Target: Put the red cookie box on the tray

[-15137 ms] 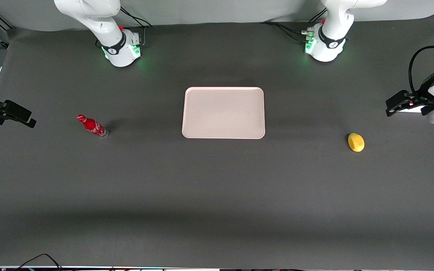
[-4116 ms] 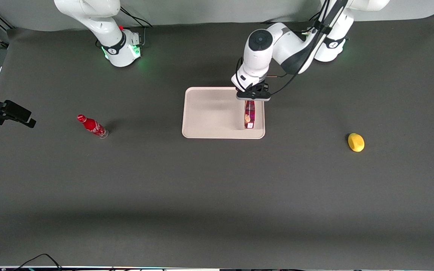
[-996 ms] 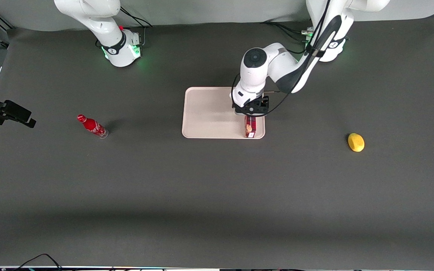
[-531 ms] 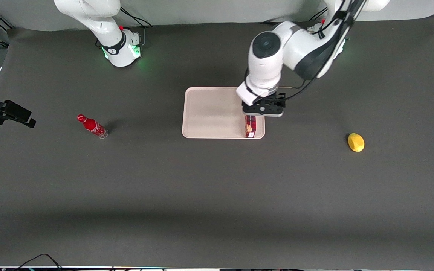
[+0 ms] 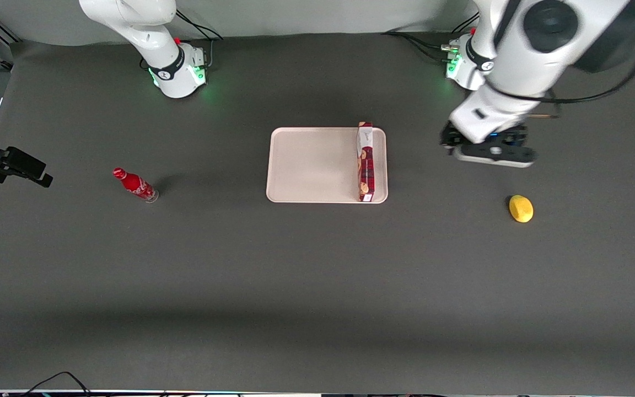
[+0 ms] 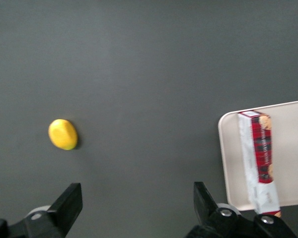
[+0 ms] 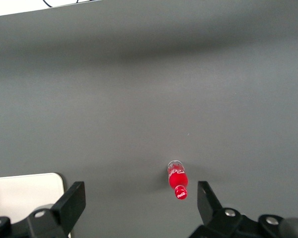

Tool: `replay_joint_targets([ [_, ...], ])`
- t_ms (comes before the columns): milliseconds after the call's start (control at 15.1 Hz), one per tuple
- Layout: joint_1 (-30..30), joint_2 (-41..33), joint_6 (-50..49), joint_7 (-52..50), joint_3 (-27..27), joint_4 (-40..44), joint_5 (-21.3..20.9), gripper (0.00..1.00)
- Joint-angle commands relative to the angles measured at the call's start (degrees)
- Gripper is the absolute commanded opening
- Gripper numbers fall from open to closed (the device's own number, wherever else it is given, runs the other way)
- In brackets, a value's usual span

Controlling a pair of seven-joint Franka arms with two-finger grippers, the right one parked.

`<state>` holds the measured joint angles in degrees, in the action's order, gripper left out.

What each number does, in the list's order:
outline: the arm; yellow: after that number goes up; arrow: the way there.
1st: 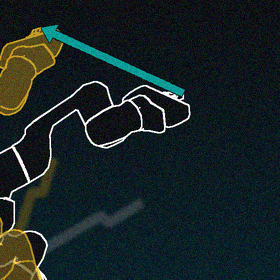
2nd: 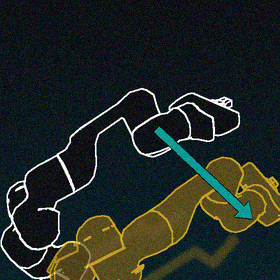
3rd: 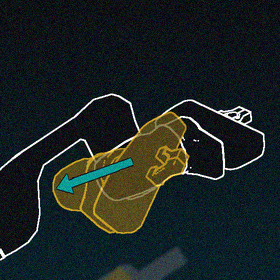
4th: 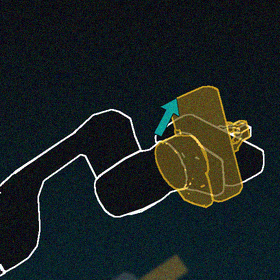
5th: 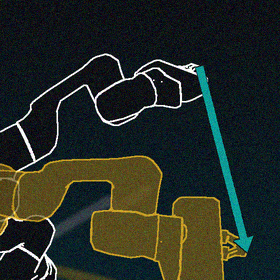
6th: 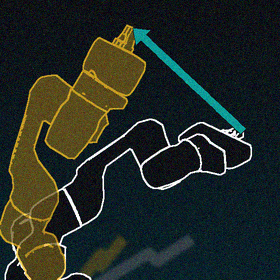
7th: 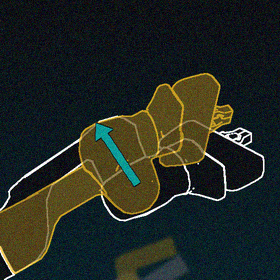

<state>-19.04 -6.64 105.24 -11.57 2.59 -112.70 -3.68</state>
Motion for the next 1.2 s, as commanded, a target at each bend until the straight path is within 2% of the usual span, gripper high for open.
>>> replay_joint_targets([
  [0,0.3,-0.5,-7.6,7.7,-8.1,6.1,1.0,1.0],
  [133,1.7,-0.4,-7.1,7.8,-10.7,7.6,0.5,1.0],
  [199,4.3,0.6,-6.1,7.8,-10.5,8.7,0.4,1.0],
  [398,9.0,7.0,-5.4,12.7,-10.2,15.9,0.4,1.0],
  [730,17.1,13.0,-3.8,15.3,-2.7,21.1,-0.2,1.0],
  [1129,17.5,14.7,-3.7,15.3,-2.2,22.7,-0.1,1.0],
])
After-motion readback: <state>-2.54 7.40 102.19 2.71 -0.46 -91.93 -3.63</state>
